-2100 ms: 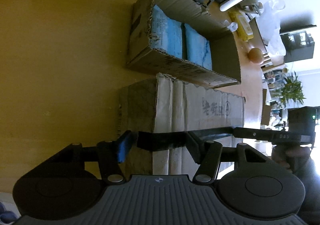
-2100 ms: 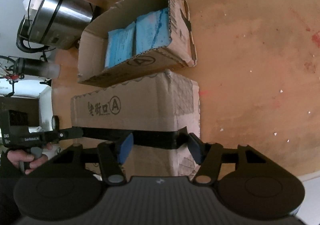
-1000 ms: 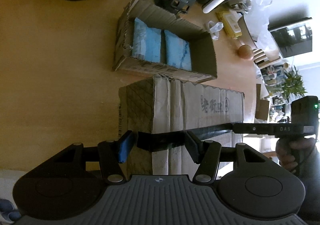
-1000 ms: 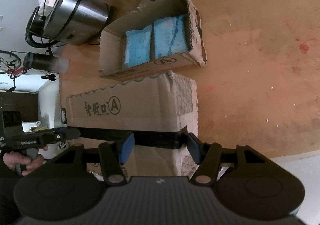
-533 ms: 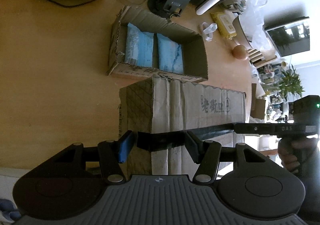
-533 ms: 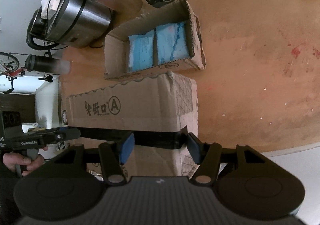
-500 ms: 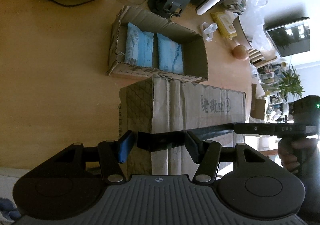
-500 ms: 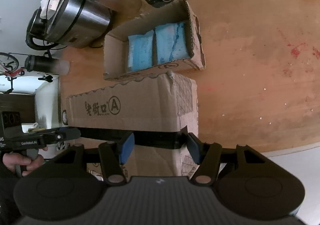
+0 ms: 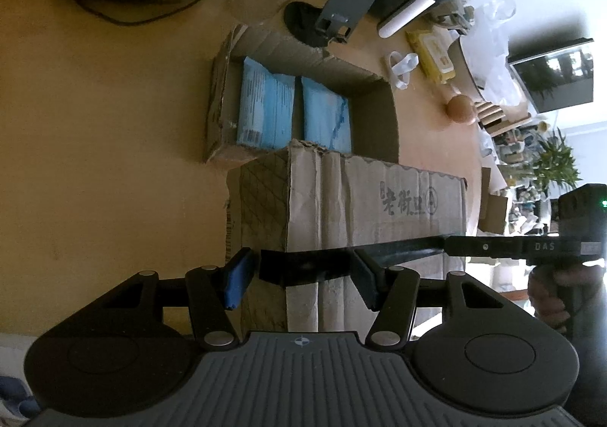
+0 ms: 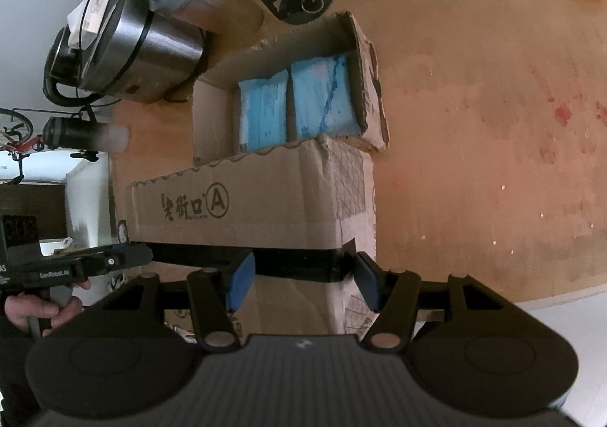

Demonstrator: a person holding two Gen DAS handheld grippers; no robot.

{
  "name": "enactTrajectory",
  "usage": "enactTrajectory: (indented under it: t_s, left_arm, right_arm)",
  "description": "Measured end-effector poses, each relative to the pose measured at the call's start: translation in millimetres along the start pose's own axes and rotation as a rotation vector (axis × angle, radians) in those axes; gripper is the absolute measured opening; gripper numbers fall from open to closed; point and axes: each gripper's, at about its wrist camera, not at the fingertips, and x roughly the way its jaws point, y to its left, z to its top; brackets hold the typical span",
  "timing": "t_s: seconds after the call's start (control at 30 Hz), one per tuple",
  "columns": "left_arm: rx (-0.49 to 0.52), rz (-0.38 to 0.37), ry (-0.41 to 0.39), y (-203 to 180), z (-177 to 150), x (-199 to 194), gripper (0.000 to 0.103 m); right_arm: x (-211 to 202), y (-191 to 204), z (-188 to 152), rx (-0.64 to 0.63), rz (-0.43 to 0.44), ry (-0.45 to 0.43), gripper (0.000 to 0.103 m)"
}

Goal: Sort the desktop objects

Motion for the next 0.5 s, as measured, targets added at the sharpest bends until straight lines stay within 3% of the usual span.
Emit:
enactTrajectory:
  t_s: [0.5]
  left_arm:
    - [-0.011,0.003,-0.007,1.1,42.8,3.2,0.054]
  right_arm:
    - [3.1,8.2,44.4,-0.001,-0.005,-0.005,0.061]
